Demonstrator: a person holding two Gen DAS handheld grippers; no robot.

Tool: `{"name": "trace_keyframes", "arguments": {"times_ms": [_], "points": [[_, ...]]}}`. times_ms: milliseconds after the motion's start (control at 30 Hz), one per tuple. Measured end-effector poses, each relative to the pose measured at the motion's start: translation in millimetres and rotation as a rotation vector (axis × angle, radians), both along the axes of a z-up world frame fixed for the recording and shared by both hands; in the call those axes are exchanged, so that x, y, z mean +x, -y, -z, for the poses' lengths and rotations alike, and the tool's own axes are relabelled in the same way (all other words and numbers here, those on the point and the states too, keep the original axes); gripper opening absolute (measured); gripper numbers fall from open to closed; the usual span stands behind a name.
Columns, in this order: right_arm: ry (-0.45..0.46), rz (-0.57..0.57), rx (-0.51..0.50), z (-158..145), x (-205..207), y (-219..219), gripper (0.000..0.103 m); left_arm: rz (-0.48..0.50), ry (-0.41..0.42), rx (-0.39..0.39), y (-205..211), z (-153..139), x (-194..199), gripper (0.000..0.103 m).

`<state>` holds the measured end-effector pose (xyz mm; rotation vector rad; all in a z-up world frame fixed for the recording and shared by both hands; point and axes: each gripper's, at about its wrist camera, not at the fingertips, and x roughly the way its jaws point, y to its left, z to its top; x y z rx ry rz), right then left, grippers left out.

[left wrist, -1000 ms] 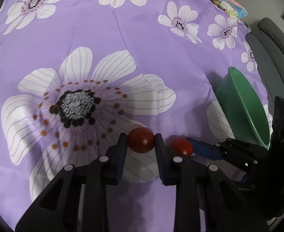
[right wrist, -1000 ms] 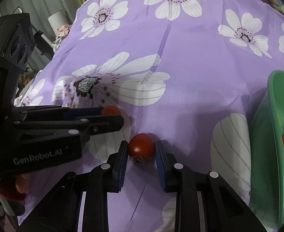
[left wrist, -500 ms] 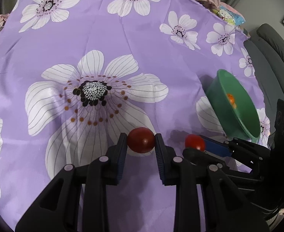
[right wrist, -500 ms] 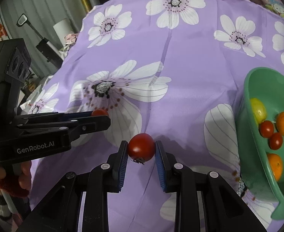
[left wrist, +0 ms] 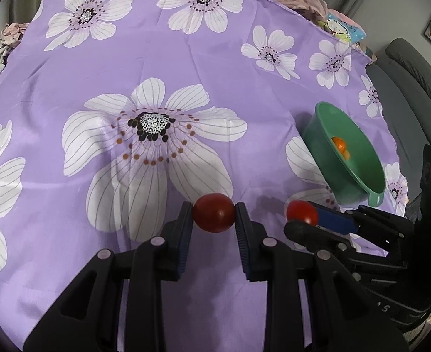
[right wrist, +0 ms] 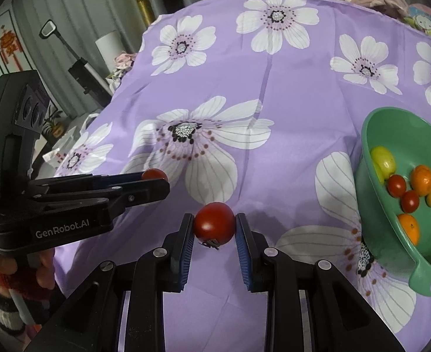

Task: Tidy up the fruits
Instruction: 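Carry both held cherry tomatoes over the green bowl and lower them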

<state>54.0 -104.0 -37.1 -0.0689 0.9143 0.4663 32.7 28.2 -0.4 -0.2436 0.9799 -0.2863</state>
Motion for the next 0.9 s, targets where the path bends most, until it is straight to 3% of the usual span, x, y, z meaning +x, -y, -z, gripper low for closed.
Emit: {"name": "trace_keyframes", "arguments": {"times_ms": [400, 900], "points": [[0.022, 0.013, 0.023, -8, -14, 10, 0.030, 0.029, 0.027, 0.013, 15, -11, -22, 0.028], [0.051, 0.076, 0.071, -16, -18, 41, 0.030, 0.086, 0.056, 0.048, 41, -24, -22, 0.028]]}}
